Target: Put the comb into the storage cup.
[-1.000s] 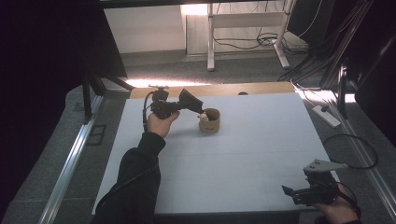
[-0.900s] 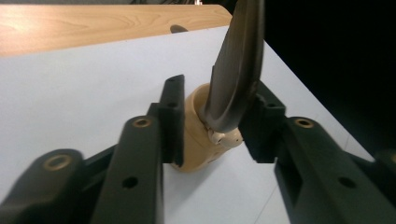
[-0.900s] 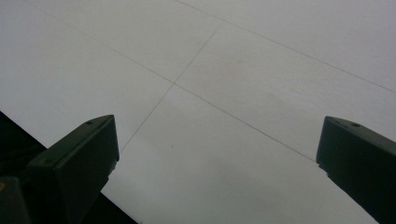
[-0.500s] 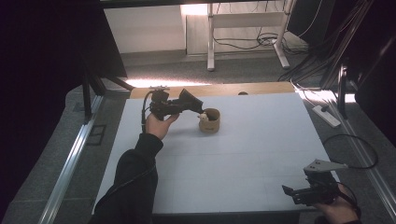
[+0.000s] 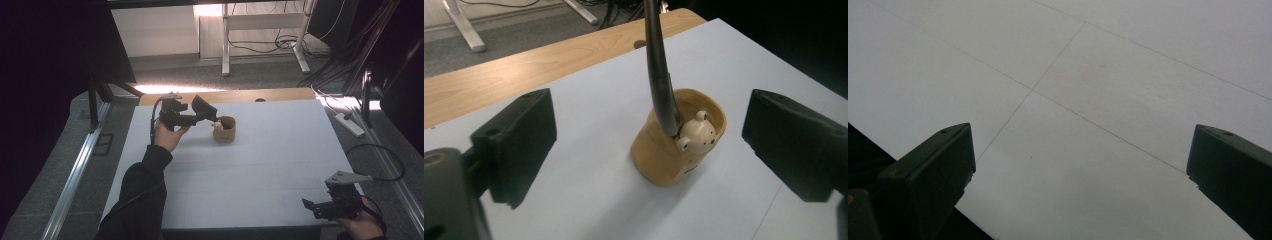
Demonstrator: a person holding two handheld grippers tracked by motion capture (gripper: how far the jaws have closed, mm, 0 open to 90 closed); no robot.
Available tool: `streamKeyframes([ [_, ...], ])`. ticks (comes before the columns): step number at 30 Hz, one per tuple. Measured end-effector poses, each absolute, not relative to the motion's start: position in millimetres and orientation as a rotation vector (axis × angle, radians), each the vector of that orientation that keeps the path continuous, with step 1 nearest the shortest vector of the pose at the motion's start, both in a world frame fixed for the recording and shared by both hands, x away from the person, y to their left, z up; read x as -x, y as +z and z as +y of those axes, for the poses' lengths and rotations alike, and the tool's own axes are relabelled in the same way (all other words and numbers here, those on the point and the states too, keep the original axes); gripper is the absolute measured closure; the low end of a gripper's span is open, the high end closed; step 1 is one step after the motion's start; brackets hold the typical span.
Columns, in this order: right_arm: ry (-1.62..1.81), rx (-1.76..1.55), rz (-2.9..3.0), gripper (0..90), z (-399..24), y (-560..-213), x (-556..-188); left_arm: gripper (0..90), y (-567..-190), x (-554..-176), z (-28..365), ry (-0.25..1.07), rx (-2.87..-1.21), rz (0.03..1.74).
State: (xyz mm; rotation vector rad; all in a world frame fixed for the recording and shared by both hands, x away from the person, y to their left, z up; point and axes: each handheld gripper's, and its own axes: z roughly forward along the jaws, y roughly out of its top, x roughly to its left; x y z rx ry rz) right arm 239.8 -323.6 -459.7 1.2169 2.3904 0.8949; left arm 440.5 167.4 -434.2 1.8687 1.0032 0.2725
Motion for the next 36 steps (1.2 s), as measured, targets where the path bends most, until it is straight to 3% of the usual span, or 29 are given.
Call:
streamKeyframes([
  [36, 0.908, -1.217, 2.382, 0.0, -324.9, -459.0, -238.2, 0.0, -450.0, -403.5, 165.1, 0.339, -1.91, 0.87],
])
